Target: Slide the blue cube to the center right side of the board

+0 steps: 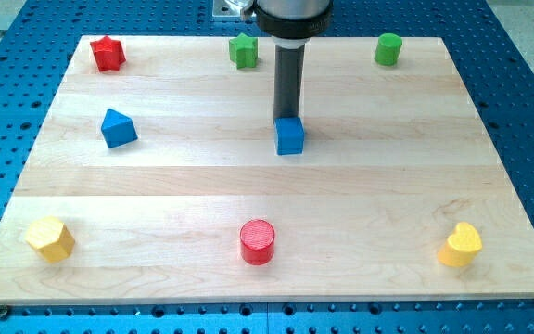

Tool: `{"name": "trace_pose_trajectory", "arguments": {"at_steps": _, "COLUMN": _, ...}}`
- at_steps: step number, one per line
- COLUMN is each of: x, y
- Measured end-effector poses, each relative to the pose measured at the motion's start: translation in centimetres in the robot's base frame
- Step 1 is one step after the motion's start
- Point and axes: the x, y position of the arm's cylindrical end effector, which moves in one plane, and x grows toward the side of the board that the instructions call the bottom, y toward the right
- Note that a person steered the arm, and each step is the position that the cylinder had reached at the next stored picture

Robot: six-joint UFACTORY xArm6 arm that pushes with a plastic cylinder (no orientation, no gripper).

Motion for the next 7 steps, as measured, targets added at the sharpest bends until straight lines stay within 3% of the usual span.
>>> {"name": "trace_pose_trajectory", "arguments": {"at_steps": 2, "x": 2.2, "y": -3.2}}
{"name": "trace_pose_trajectory", "arguments": {"at_steps": 4, "x": 3.1, "y": 5.8}}
{"name": "trace_pose_trajectory", "arguments": {"at_steps": 7, "x": 3.6, "y": 0.5}}
